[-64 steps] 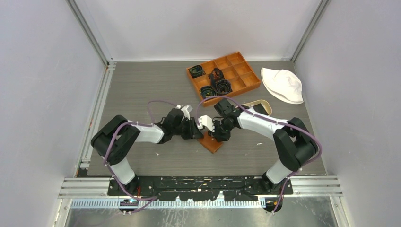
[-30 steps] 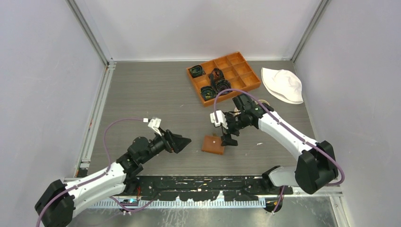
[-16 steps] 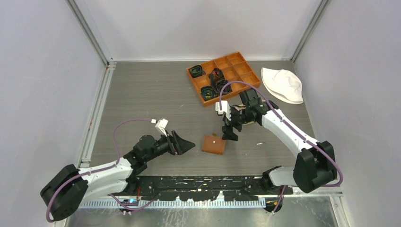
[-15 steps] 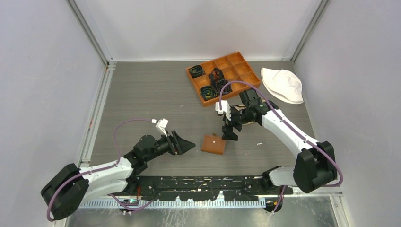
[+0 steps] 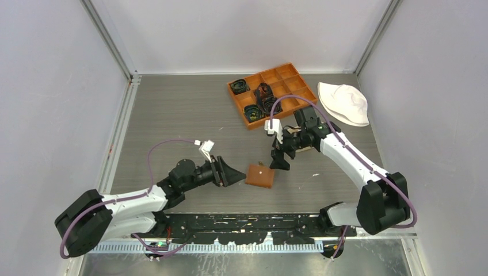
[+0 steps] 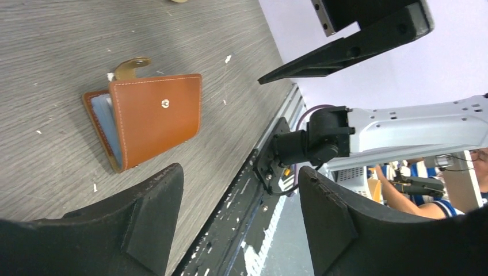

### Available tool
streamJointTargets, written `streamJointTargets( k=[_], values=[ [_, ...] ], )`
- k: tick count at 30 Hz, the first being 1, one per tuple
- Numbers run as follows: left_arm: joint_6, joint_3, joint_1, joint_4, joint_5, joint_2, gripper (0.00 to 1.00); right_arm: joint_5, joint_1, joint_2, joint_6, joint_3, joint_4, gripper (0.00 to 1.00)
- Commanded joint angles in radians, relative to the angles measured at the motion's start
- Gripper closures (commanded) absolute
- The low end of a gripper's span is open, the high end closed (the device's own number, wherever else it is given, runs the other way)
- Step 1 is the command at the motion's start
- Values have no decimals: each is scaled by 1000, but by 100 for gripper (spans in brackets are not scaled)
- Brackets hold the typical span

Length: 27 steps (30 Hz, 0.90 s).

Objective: Put the credit cards into the card holder
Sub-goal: Close the card holder at the center of the board.

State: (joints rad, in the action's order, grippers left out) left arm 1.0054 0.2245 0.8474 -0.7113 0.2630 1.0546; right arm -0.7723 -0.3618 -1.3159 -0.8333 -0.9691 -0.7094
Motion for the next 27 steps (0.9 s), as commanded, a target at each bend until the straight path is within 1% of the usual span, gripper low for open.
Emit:
streamJointTargets(
  k=[1,4,6,8,10,12,13,16,18,20,22,24,25,27],
  values=[
    [-75,52,4,79,-39,-25,27,-5,-4,27,-4,-26,22,0],
    [-145,93,4,227,-88,-71,27,84,-17,69,23,12,99,1],
    [-187,116,4,288,-121,-93,27,155,-19,70,48,8,123,1],
    [-234,131,4,326,-154,-103,27,181,-20,39,75,-25,100,0],
    [-262,142,4,342,-190,-96,27,163,-20,-20,109,-83,41,0],
    [-275,155,4,338,-203,-67,26,184,-26,-70,176,-132,19,1],
    [-274,162,4,333,-201,-45,27,196,-31,-72,196,-131,48,0],
    [-264,166,3,257,-171,39,27,180,-32,6,147,-9,217,0],
    [-257,151,3,175,-162,110,29,152,-32,30,137,39,278,0],
    [-259,152,2,127,-165,166,34,119,-32,-6,118,19,229,0],
    [-270,170,1,112,-168,220,39,105,-35,-51,120,-7,213,1],
    [-275,198,0,120,-166,266,41,112,-40,-91,122,-24,202,8],
    [-275,213,-2,121,-157,288,43,104,-41,-111,113,-45,176,14],
    [-280,241,-6,114,-133,334,47,58,-41,-142,94,-64,121,23]
  ],
)
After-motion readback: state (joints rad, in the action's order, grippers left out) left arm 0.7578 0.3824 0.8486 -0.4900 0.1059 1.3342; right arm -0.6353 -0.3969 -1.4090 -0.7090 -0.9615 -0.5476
